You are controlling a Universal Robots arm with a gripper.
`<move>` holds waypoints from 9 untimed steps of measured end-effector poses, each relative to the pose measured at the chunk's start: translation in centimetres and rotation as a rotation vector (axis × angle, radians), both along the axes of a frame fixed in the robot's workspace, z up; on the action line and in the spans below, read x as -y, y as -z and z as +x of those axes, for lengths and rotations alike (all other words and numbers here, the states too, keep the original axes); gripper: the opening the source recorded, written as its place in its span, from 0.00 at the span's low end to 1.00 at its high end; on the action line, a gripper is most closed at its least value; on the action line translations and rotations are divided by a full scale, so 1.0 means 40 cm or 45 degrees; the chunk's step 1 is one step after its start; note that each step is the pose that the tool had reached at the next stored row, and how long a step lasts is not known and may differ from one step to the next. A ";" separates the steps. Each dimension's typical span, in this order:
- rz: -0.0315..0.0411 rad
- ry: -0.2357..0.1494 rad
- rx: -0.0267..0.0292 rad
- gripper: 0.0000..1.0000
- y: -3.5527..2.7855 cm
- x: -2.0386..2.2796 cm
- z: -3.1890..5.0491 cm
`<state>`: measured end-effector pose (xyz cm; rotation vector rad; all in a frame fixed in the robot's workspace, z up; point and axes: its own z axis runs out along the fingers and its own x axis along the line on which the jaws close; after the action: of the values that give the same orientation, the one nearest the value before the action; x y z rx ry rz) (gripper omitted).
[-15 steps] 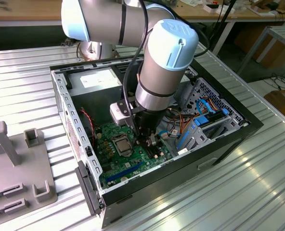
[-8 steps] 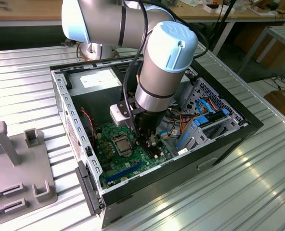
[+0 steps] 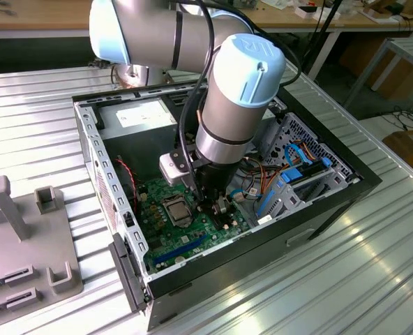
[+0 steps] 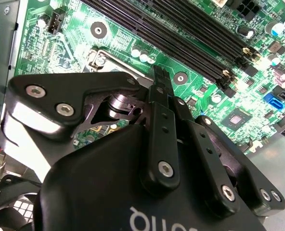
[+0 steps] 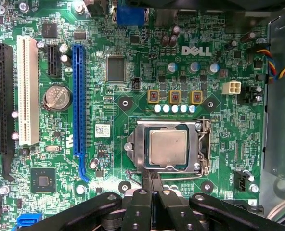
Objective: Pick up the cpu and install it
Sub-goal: 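Install the first cpu locking lever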
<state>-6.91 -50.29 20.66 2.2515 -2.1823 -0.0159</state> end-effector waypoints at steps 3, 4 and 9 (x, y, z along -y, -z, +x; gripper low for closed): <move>0.0000 -0.003 0.0000 0.11 0.000 0.000 0.000; -0.0001 -0.003 0.0000 0.11 0.000 0.000 0.000; 0.0000 -0.008 0.0000 0.11 0.001 0.000 0.000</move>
<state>-6.91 -50.30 20.63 2.2584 -2.1751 -0.0158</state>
